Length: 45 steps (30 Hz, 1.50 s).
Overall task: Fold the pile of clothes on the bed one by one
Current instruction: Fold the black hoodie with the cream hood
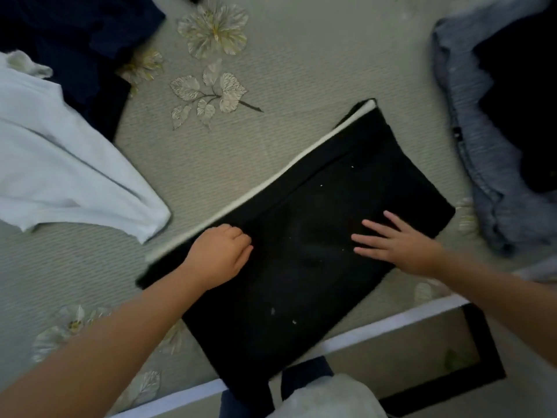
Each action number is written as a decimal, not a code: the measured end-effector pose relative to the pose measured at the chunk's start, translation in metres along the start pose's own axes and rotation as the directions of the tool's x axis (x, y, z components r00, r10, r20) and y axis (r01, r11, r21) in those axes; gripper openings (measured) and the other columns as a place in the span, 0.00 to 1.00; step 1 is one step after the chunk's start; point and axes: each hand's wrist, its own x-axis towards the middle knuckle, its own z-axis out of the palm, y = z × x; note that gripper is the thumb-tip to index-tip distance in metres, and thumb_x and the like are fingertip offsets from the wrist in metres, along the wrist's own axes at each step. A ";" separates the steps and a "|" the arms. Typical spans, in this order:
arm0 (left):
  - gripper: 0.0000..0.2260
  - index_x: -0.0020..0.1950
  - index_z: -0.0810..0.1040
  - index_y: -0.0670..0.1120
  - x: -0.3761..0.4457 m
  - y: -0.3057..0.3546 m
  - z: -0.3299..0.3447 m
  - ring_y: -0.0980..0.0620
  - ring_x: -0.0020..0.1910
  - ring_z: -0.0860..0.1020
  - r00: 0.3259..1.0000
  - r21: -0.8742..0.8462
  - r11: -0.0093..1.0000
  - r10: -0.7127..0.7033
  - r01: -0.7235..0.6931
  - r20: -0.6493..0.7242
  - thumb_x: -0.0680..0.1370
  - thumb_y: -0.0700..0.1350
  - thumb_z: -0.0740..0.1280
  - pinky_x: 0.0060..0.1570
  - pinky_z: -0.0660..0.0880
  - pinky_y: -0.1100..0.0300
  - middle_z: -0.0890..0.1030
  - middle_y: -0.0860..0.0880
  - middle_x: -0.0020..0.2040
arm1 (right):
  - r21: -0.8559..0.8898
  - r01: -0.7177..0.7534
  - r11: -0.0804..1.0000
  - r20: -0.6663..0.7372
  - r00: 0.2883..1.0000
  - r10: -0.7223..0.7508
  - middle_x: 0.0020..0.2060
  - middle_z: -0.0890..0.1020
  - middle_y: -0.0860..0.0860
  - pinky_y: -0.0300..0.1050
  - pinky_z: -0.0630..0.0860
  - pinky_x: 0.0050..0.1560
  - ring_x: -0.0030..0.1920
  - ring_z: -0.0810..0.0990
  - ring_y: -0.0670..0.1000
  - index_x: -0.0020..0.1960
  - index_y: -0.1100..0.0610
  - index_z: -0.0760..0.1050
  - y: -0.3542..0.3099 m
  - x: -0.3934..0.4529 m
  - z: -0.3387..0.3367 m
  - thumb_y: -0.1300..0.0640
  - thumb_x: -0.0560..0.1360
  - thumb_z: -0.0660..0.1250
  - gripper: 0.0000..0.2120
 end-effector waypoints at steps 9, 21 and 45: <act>0.31 0.75 0.51 0.46 0.095 0.040 -0.002 0.48 0.75 0.47 0.996 0.221 0.973 0.047 -0.063 0.074 0.76 0.37 0.61 0.71 0.49 0.54 0.50 0.46 0.76 | -0.048 -0.786 0.616 0.064 0.613 0.787 0.75 0.39 0.54 0.67 0.37 0.67 0.74 0.37 0.59 0.75 0.47 0.46 0.090 0.046 -0.039 0.53 0.78 0.57 0.30; 0.41 0.74 0.36 0.51 0.141 0.006 -0.006 0.50 0.73 0.36 0.885 0.447 0.823 0.135 -0.350 0.446 0.74 0.33 0.61 0.69 0.37 0.51 0.38 0.50 0.75 | 0.822 -0.516 0.241 0.081 0.525 0.847 0.54 0.80 0.60 0.58 0.77 0.48 0.51 0.80 0.62 0.56 0.61 0.78 -0.179 0.079 -0.044 0.40 0.61 0.74 0.33; 0.26 0.73 0.59 0.45 0.139 0.043 0.035 0.40 0.74 0.53 0.891 0.478 0.754 0.347 -0.451 0.292 0.77 0.39 0.63 0.70 0.50 0.44 0.56 0.40 0.74 | 0.573 -0.798 0.186 0.178 0.342 0.923 0.56 0.80 0.61 0.69 0.73 0.45 0.54 0.80 0.61 0.57 0.60 0.79 -0.158 0.005 0.044 0.66 0.41 0.82 0.43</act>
